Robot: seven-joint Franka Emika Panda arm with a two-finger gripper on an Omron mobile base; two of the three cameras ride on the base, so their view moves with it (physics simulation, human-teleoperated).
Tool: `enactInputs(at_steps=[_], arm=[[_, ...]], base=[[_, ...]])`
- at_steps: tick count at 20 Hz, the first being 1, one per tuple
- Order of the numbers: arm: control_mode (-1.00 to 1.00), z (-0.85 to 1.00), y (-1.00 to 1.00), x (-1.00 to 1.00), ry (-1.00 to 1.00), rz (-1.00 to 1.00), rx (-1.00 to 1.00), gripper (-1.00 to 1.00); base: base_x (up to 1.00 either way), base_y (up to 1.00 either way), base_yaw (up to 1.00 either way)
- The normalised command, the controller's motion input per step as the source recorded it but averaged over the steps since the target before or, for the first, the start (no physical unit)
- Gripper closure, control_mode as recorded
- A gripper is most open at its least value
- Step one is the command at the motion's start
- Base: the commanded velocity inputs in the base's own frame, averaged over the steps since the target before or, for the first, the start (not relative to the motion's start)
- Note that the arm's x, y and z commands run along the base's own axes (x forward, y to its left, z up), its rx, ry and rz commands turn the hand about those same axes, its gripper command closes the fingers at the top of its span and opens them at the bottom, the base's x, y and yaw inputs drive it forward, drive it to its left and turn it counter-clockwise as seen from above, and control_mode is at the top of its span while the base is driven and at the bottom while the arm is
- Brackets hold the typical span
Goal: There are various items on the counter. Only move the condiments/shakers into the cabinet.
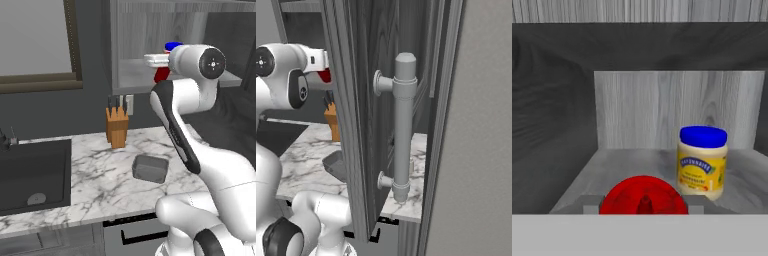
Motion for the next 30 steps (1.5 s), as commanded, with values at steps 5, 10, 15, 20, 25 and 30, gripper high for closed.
enactInputs(at_steps=[5, 10, 15, 20, 25, 30], arm=[[-1.00, 0.00, 0.00, 0.50, 0.11, -0.01, 0.00, 1.00], [-1.00, 0.00, 0.00, 0.45, 0.10, 0.00, 0.00, 1.00], [-1.00, -0.02, 0.00, 0.33, 0.00, 0.00, 0.00, 1.00], [-1.00, -0.16, 0.00, 0.28, 0.00, 0.00, 0.00, 1.00], [-1.00, -0.29, 0.00, 0.20, 0.00, 0.00, 0.00, 1.00], [-1.00, -0.33, 0.00, 0.22, 0.00, 0.00, 0.00, 1.00]], base=[[0.00, 0.00, 0.00], [0.00, 0.00, 0.00], [0.00, 0.00, 0.00], [0.00, 0.00, 0.00], [0.00, 0.00, 0.00], [0.00, 0.00, 0.00]])
